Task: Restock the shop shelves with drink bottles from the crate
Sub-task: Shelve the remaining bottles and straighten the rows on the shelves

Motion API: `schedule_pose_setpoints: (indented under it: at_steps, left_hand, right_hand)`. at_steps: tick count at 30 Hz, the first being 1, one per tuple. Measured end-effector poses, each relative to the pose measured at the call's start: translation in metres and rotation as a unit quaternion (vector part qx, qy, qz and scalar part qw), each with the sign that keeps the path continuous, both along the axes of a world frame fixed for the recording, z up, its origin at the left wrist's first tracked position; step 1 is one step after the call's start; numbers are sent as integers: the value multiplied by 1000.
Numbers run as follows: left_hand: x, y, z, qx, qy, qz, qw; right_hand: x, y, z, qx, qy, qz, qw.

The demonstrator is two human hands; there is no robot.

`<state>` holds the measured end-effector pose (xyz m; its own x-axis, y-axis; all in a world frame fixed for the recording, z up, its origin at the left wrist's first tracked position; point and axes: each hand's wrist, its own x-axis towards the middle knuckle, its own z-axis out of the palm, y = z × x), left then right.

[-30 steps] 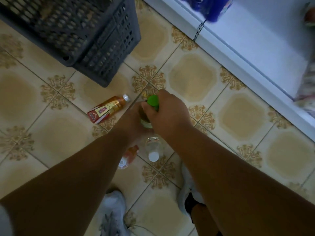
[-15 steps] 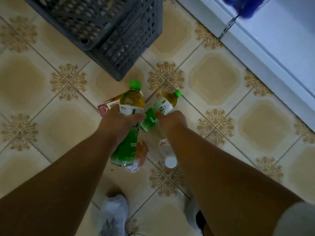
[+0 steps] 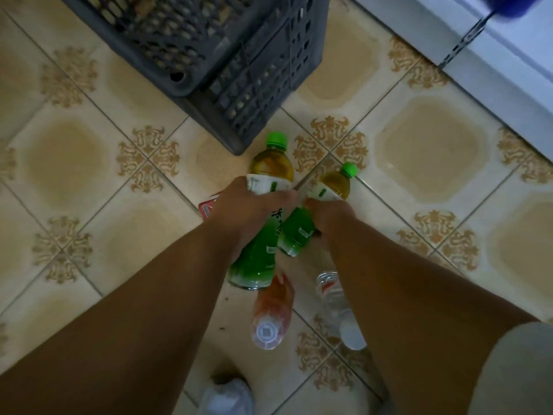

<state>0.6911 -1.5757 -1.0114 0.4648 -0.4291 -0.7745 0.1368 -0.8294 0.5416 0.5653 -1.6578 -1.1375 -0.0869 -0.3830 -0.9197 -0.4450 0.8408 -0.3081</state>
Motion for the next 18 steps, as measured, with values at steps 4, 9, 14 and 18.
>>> schedule_pose_setpoints:
  at_steps: [4, 9, 14, 18]
  left_hand:
    - [5, 8, 40, 20, -98, -48, 994]
    - [2, 13, 142, 49, -153, -45, 986]
    - [-17, -1, 285, 31, -139, -24, 989]
    - [-40, -13, 417, 19, -99, 32, 994]
  right_hand:
    - [-12, 6, 67, -39, -113, 26, 992]
    - [-24, 19, 212, 56, -302, -42, 951]
    - [-29, 15, 371, 68, -380, -93, 918]
    - [-42, 2, 509, -8, -394, -65, 917]
